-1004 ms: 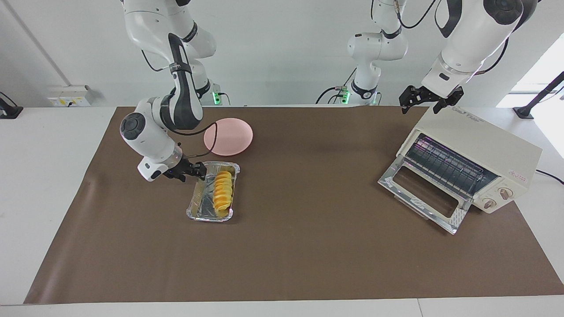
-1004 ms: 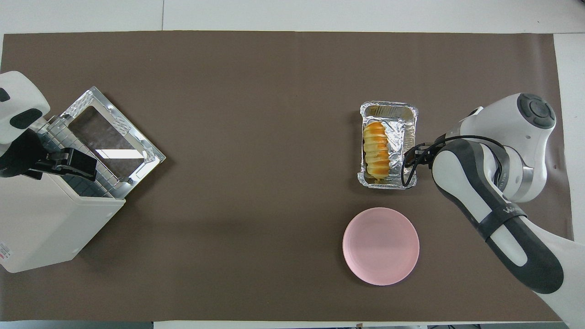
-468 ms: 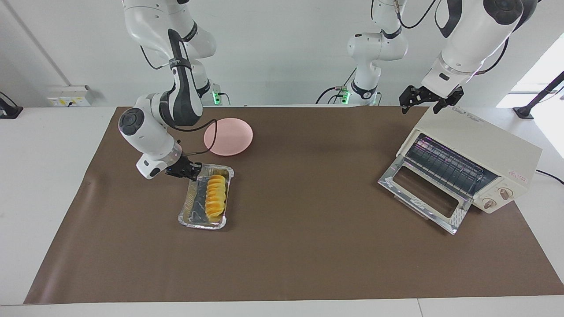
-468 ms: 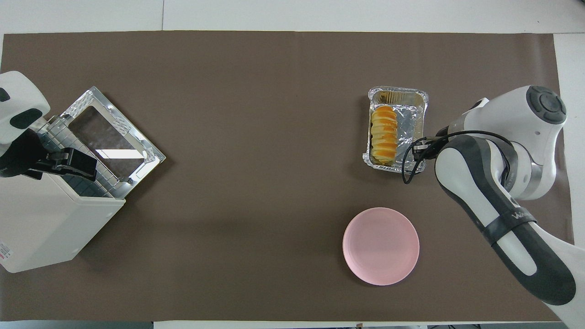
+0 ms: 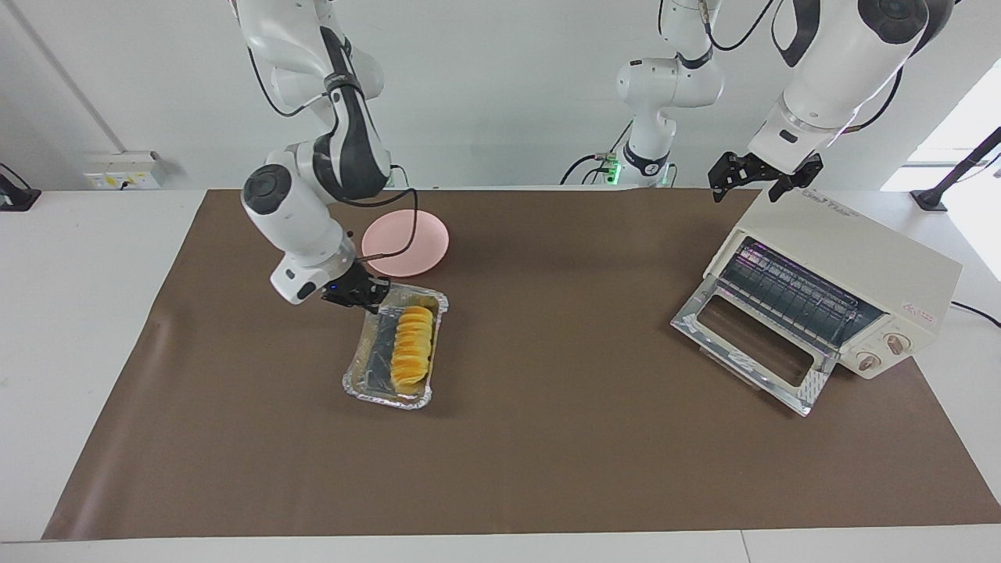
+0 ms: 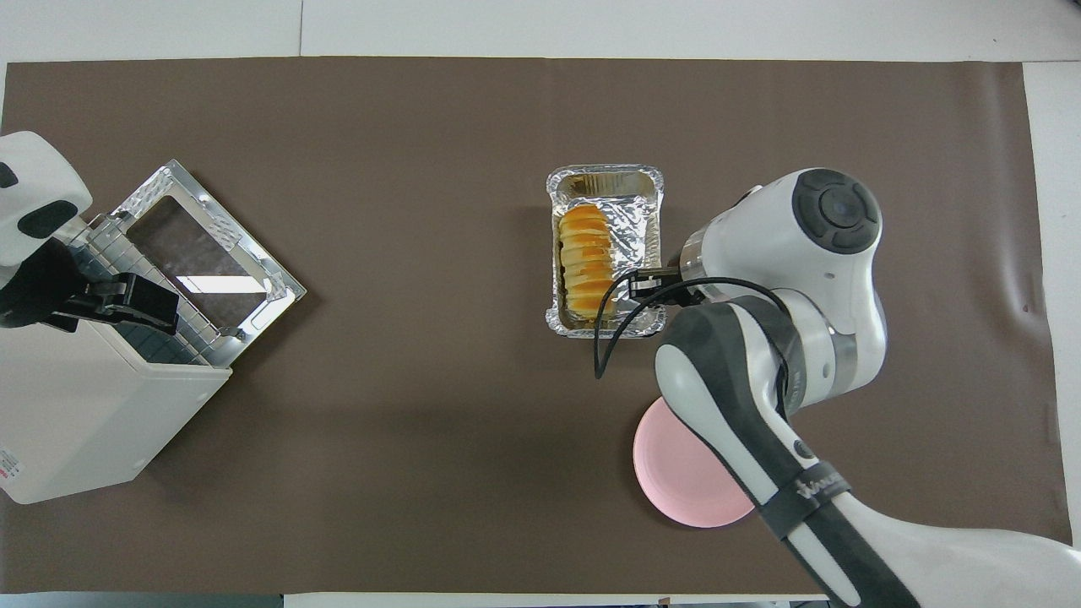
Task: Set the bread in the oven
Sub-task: 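Lift the foil tray and carry it toward the left gripper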
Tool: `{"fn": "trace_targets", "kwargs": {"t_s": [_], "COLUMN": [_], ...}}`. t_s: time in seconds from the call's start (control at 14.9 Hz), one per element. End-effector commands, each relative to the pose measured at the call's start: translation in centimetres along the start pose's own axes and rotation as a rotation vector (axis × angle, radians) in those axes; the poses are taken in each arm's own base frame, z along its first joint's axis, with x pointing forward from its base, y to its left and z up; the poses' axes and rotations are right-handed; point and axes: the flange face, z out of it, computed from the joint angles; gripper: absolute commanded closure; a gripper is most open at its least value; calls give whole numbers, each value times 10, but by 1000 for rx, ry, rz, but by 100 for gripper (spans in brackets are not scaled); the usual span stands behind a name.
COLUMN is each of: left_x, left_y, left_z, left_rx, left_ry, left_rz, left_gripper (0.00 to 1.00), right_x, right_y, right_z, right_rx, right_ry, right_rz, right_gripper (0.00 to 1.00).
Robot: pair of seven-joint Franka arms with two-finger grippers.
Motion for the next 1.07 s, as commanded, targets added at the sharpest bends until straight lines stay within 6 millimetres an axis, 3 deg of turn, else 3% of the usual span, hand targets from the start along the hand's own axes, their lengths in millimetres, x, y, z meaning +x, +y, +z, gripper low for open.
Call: {"fn": "trace_targets", "kwargs": {"t_s": [0.0,0.13,0.47,0.54,0.6,0.67,0.74,0.87,1.0], "left_x": [-3,-4,-6,-6,-5,-3,-2,4,11], "left_y": [-5,-4,0,0,0,0,-1,1,7], "left_z": [-4,-4,-4,-5,-6,-6,-7,-9,-15], "left_rx": [14,15,7,4,3,2,1,-23,-36], "left_ry": [11,5,4,8,16,25,37,68,106], "left_rz": [-3,-1,11,14,11,10,4,2,11], "left_gripper": [0,0,0,0,0,0,0,0,0], "right_x": [0,-6,-16,-21,-21,-21,-20,-13,2], "right_y": [-34,-63,-85,-91,-91,-91,-92,-81,-49], "right_z": [27,50,74,77,78,77,74,59,12], "right_rx": [28,52,54,54,55,55,51,21,-3], "right_ry": [34,58,61,60,66,66,64,38,23], "right_rz": [-48,-72,-54,-64,-64,-65,-71,-95,-116], "right_gripper": [100,100,100,90,59,5,0,0,0]}}
